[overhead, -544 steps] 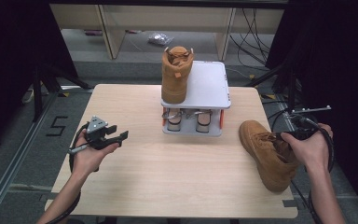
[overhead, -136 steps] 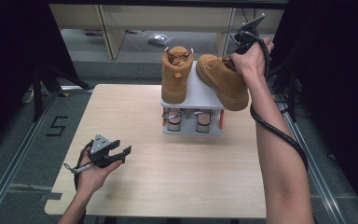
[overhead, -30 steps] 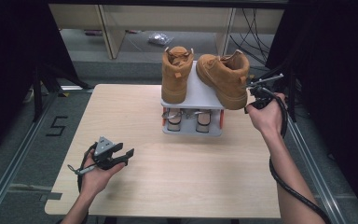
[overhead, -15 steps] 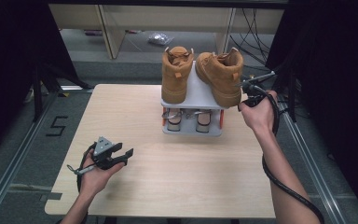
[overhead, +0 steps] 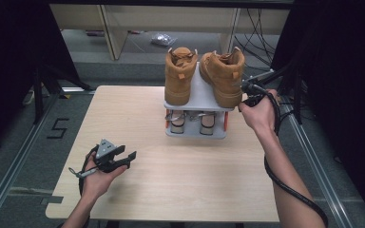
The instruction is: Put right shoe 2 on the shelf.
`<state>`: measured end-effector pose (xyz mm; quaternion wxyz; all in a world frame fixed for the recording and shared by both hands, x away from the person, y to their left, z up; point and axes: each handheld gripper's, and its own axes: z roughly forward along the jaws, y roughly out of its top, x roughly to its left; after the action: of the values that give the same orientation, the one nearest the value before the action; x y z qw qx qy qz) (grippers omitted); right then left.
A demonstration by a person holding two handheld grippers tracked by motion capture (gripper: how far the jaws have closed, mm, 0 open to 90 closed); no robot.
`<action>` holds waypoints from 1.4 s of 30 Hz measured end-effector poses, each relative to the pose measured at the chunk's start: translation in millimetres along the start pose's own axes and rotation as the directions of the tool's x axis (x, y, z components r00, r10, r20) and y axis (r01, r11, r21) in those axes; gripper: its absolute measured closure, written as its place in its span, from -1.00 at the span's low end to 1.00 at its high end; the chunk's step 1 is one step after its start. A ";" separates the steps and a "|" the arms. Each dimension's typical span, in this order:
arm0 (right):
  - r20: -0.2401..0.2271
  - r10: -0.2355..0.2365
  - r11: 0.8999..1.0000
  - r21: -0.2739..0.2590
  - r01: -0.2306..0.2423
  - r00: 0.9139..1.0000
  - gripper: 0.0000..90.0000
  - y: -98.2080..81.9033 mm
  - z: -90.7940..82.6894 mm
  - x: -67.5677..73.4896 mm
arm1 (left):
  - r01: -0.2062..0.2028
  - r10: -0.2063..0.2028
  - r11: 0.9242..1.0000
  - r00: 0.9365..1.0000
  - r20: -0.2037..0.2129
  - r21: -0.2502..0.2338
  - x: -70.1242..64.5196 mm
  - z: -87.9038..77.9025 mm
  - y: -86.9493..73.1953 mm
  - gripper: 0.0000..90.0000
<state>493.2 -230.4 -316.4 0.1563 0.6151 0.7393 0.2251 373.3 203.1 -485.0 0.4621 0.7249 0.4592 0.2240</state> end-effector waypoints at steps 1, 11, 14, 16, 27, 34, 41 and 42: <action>0.004 -0.057 0.998 -0.016 0.057 0.998 1.00 0.9 1.9 -2.2 | 0.000 0.000 1.000 1.000 0.001 -0.001 0.0 0.1 -0.1 -0.01; -0.014 -0.061 0.998 0.020 0.062 0.998 1.00 5.0 7.2 14.9 | 0.004 -0.004 1.000 1.000 -0.001 -0.003 0.9 -0.9 -0.1 -0.01; -0.038 -0.070 0.997 0.017 0.071 0.997 1.00 6.3 6.7 16.1 | 0.004 -0.004 1.000 1.000 -0.001 -0.005 0.8 -0.9 0.2 -0.01; -0.032 -0.088 0.996 0.020 0.089 0.996 1.00 7.0 6.7 16.9 | 0.002 -0.002 1.000 1.000 -0.004 -0.003 0.6 -1.3 0.6 -0.01; -0.059 -0.076 0.995 0.053 0.079 0.995 1.00 5.2 11.2 18.8 | 0.001 -0.001 1.000 1.000 0.002 -0.002 0.2 -0.5 0.1 -0.01; -0.064 -0.081 0.995 0.051 0.084 0.995 1.00 5.3 11.9 20.6 | 0.001 -0.001 1.000 1.000 0.004 -0.004 0.2 -0.3 -0.3 -0.01; -0.057 -0.071 0.996 0.054 0.074 0.996 1.00 5.5 12.5 21.4 | 0.001 -0.001 1.000 1.000 -0.005 -0.004 0.9 -1.7 0.0 -0.01; -0.062 -0.065 0.996 0.049 0.068 0.996 1.00 4.8 12.3 21.1 | 0.000 0.000 1.000 1.000 -0.006 -0.004 1.3 -1.9 0.0 -0.01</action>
<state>499.4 -207.3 -323.4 0.1255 0.5868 0.7693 0.2191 372.6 205.2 -484.3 0.4622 0.7233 0.4601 0.2270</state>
